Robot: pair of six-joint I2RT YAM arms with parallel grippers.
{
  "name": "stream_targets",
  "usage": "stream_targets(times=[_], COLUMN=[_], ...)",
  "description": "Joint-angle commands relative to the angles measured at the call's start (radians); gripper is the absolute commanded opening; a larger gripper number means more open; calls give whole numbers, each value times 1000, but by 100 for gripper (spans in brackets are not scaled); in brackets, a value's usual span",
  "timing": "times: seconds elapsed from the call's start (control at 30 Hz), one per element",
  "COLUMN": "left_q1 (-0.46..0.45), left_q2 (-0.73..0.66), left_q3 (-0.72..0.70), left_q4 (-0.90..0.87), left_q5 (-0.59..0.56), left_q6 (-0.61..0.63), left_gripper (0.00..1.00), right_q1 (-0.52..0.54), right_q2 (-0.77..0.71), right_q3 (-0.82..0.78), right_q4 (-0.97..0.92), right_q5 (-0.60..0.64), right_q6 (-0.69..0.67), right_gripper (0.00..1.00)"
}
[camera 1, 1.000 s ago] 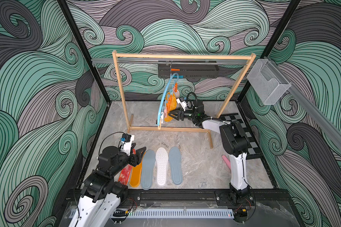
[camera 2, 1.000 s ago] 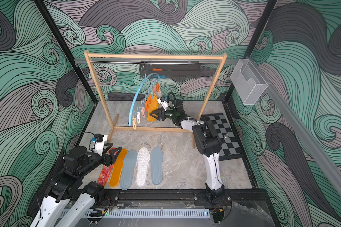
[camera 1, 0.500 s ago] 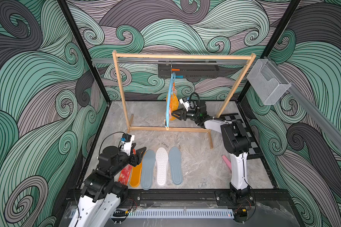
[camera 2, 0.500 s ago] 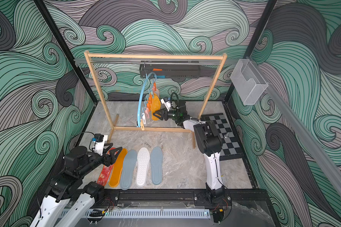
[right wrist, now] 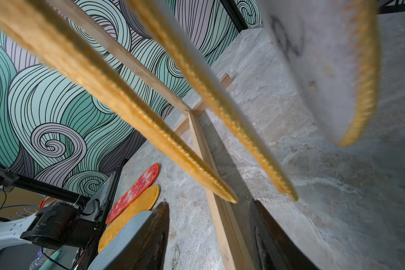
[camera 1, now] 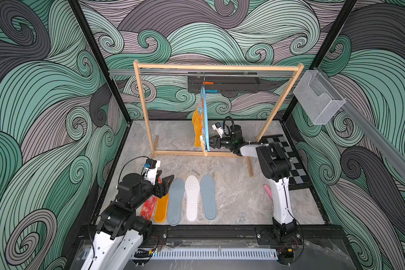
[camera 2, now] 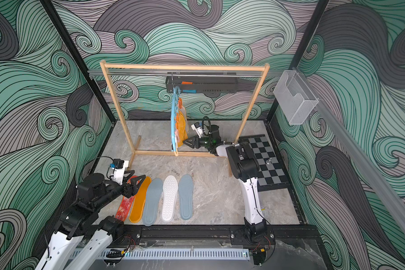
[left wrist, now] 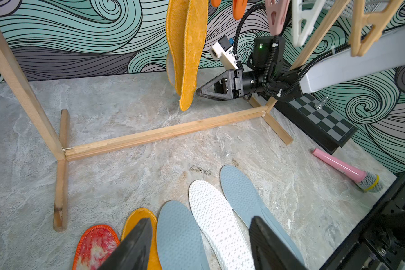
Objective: Take the shoe insoles off the hanger
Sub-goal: Remove the insole from the hanger.
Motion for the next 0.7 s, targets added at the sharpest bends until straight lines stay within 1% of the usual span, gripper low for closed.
stream_targets(times=[0.0,0.2,0.4,0.67], left_q1=[-5,-4,-5,-8], left_q2=[8,11,13,13], left_q3=[0,-1,-1,0], left_q4=[-2,-2,-1,-1], left_q5=[3,5,7,7], left_q6=[8,9,9,9], left_gripper=[67,67,67,67], right_q1=[3,35,50,49], right_q2=[19,-9,-60,-107], right_q3=[40,54,63,131], right_q4=[19,37,52,62], right_q5=[-45,-103,-109,-122], right_q6=[5,3,13,47], right_gripper=[56,57,57,56])
